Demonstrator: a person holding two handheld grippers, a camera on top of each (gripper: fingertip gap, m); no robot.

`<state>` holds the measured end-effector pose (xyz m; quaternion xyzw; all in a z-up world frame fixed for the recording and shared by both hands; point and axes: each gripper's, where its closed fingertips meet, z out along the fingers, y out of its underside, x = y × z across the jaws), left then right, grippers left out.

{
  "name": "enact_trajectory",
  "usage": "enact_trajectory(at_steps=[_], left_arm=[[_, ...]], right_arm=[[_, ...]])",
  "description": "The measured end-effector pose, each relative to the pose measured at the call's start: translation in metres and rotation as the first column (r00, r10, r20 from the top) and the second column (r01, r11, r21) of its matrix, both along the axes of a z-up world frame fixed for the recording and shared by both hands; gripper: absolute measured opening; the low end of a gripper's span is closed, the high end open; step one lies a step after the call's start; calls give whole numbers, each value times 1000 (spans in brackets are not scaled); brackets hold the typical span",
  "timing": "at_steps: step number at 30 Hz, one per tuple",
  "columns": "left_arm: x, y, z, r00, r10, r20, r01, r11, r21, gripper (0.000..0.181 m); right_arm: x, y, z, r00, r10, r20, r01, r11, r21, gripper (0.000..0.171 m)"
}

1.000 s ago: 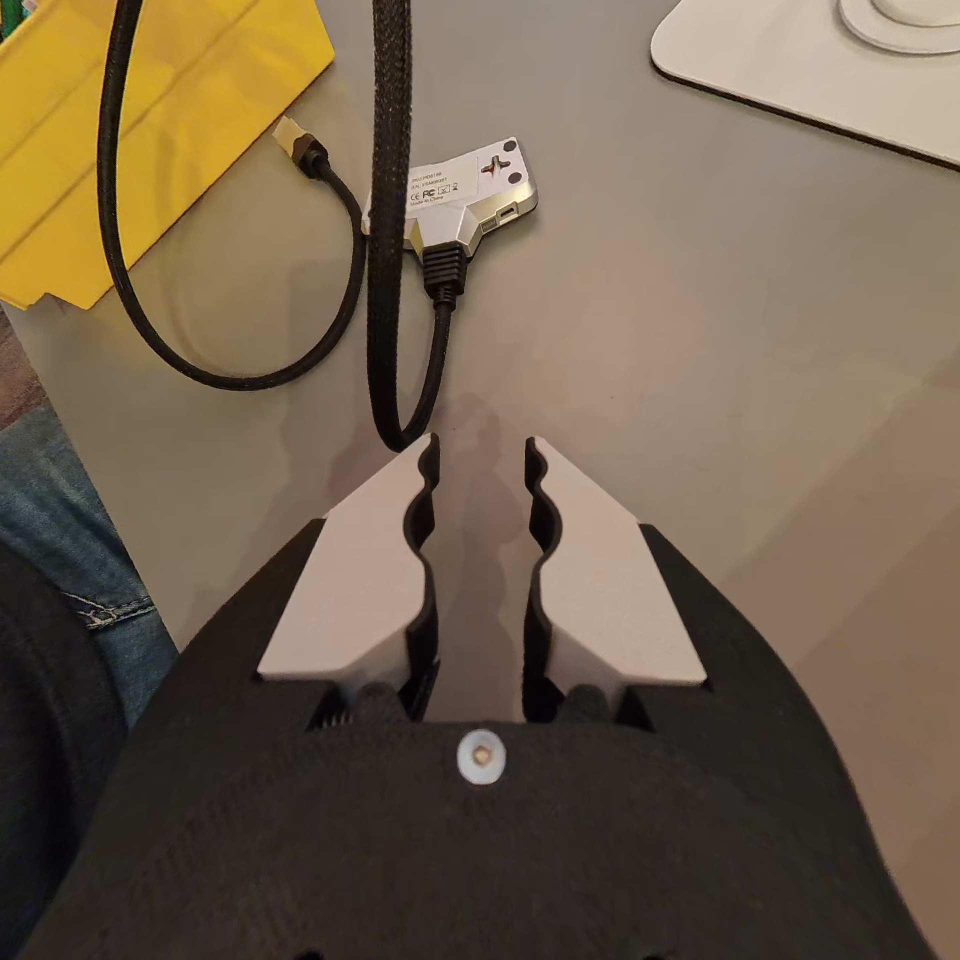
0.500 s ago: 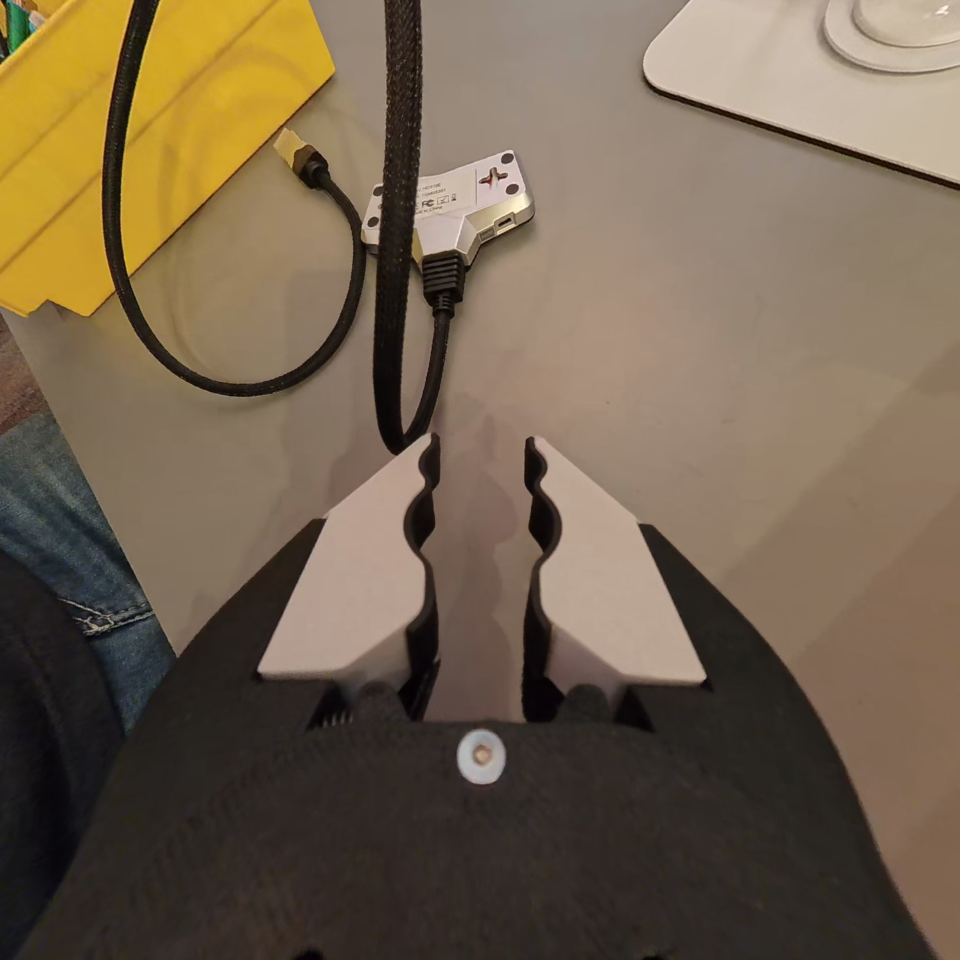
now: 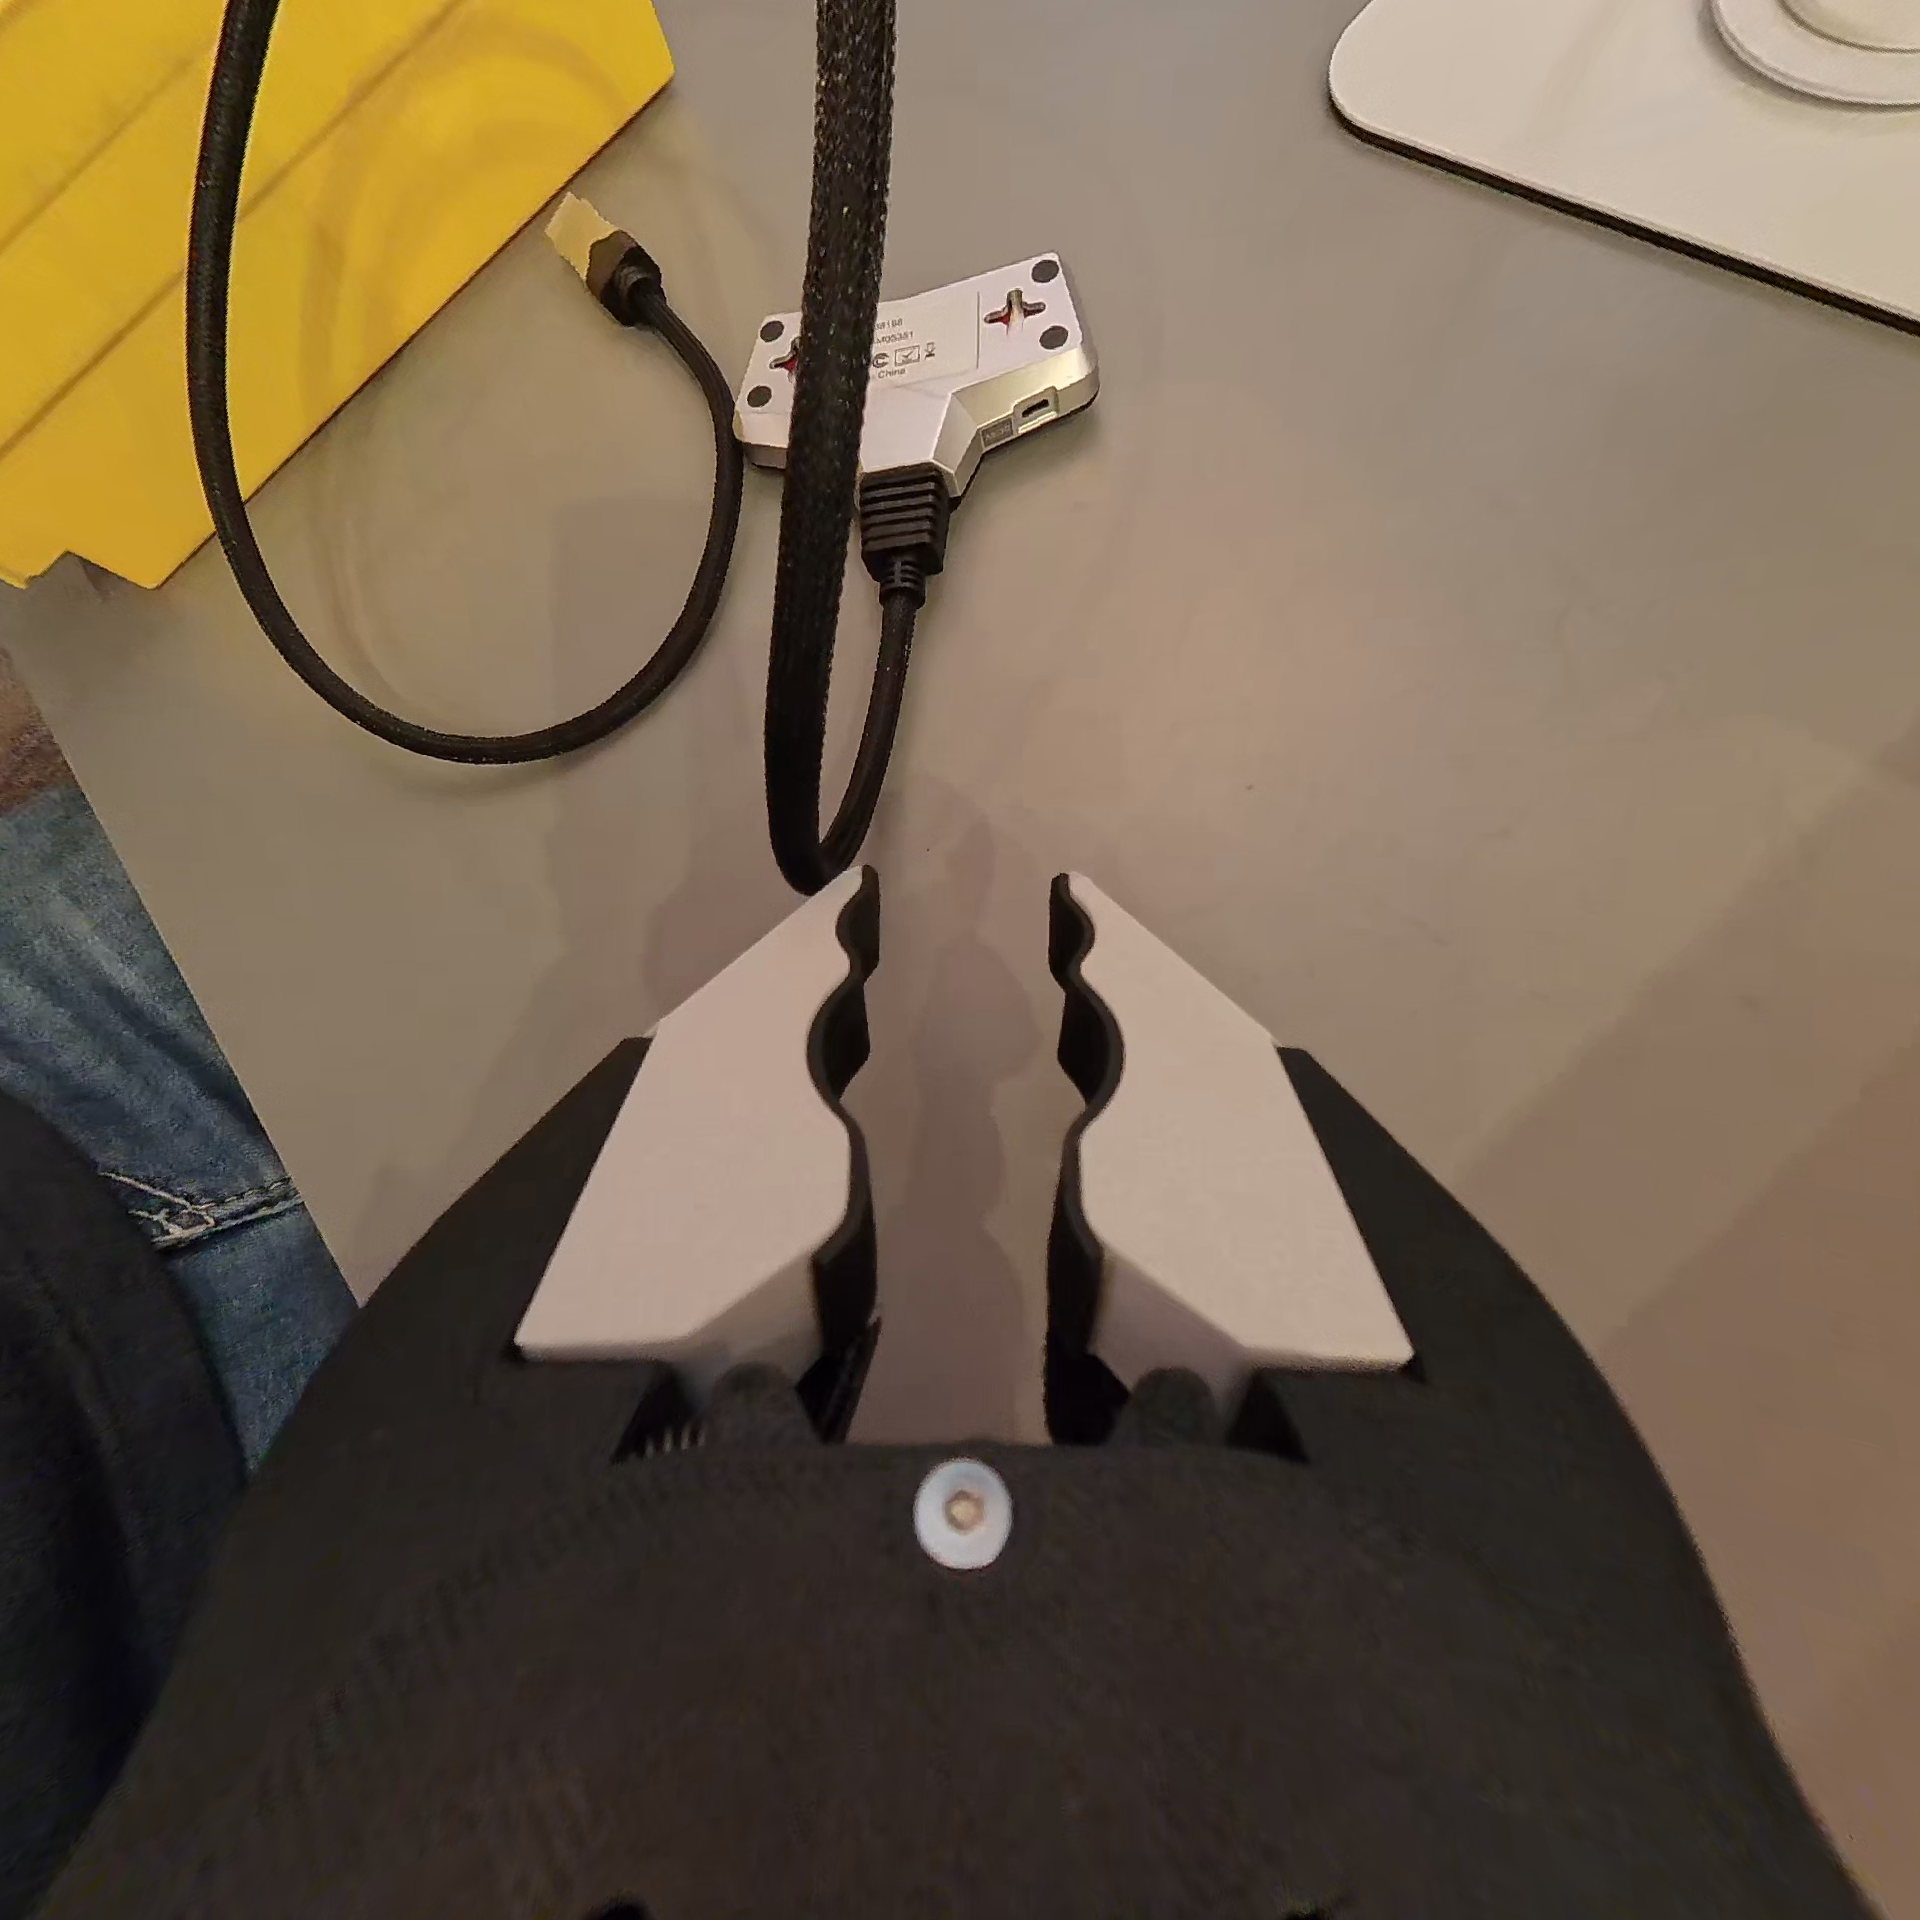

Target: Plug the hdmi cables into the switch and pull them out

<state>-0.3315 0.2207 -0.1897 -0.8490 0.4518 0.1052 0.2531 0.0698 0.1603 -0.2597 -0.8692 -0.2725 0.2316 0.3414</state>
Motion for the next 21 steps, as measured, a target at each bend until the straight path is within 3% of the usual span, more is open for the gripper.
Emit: enact_trajectory(at_steps=[2, 6, 21], left_arm=[[1, 2, -10, 999, -30, -39, 29, 999, -14, 18], [-2, 2, -9, 995, -57, -81, 57, 998, 4, 13], [-8, -14, 78, 995, -94, 21, 87, 967, 241, 7]], right_arm=[[1, 1, 1, 1000, -3, -1, 3, 1000, 3, 31], [2, 2, 0, 1000, -2, -2, 2, 1000, 0, 31], [0, 2, 3, 1000, 3, -10, -3, 1000, 9, 31]])
